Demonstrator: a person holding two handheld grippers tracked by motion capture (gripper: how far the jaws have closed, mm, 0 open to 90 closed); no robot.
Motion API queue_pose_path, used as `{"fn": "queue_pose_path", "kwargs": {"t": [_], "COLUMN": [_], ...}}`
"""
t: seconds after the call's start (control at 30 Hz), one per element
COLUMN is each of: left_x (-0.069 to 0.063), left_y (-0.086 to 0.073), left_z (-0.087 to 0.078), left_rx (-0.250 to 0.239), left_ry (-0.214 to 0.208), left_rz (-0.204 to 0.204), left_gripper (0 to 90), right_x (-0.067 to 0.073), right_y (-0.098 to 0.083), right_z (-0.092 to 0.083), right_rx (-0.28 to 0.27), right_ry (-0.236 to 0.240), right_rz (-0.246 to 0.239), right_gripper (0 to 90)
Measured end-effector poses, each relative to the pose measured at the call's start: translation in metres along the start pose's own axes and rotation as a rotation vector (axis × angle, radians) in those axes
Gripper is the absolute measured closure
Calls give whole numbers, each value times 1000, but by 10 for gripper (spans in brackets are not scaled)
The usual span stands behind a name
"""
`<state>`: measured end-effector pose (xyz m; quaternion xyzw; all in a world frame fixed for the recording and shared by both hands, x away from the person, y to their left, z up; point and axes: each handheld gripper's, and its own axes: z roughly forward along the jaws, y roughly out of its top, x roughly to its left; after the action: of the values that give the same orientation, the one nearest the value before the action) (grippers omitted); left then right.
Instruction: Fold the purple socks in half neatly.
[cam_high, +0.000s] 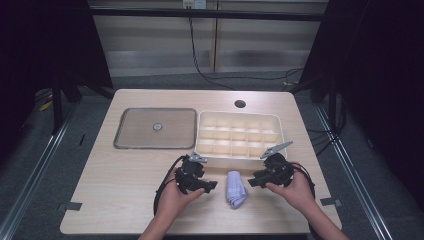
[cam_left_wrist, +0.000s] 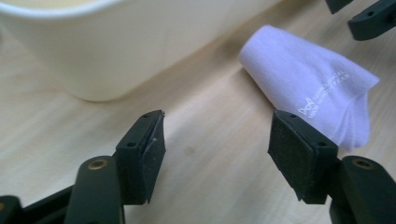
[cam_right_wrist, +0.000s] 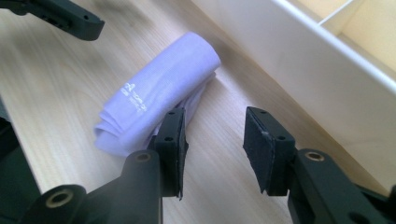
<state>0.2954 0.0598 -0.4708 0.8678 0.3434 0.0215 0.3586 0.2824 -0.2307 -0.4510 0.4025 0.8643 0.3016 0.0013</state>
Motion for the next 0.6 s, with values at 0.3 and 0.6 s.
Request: {"fn": "queue_pose_path", "kwargs": {"t": [0.3,0.6], "left_x": [16,23], "left_y": [-16,-24], "left_z": [-5,-9], "left_rx": [1,-11], "left_ry": [69,103], "left_rz": [17,34], "left_gripper": [320,310], "right_x": [-2,-2], "right_y": [5,7], "right_z": [-5,0], "right_rx": [8,17], "right_ry": [2,28], "right_rz": [2,10], "right_gripper": [575,566]}}
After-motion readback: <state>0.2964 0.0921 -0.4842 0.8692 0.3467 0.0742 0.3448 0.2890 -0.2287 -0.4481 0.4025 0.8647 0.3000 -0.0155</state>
